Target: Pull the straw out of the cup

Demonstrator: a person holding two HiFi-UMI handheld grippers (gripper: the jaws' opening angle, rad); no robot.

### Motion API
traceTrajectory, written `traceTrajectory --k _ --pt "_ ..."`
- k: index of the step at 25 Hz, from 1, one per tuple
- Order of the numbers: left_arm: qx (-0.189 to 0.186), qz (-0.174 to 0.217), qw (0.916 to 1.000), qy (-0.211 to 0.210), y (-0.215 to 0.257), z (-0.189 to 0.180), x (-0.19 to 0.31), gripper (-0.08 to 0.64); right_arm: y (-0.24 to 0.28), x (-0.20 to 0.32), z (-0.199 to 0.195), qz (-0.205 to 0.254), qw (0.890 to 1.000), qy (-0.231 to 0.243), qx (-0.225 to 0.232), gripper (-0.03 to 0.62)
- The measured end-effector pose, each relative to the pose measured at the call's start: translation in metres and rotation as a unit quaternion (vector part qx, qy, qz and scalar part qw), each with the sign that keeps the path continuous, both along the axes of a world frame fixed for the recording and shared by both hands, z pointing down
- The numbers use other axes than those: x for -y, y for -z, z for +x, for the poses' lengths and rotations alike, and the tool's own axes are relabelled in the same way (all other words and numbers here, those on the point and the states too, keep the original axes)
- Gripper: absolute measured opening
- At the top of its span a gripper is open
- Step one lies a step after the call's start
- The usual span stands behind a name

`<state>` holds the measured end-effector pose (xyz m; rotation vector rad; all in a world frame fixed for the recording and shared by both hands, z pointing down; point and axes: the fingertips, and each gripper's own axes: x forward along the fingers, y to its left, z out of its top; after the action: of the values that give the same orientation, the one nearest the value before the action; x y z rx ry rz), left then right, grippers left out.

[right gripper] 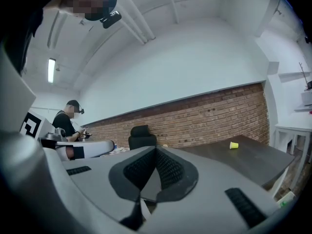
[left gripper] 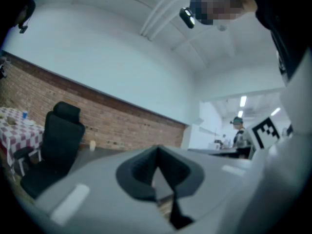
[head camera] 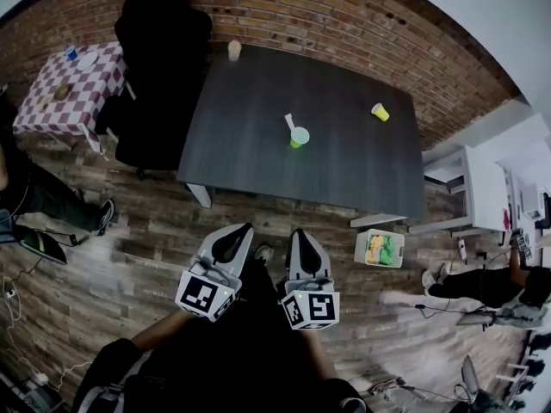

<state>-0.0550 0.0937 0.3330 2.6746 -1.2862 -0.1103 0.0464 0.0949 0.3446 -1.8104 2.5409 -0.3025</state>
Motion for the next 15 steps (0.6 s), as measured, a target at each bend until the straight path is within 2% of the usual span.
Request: traceTrajectory --k 15 --pt "0.014 -0.01 0.9986 0.051 -0.001 0.071 0.134 0.005 -0.007 0.13 0.066 -0.015 0.998 0.058 0.001 0.005"
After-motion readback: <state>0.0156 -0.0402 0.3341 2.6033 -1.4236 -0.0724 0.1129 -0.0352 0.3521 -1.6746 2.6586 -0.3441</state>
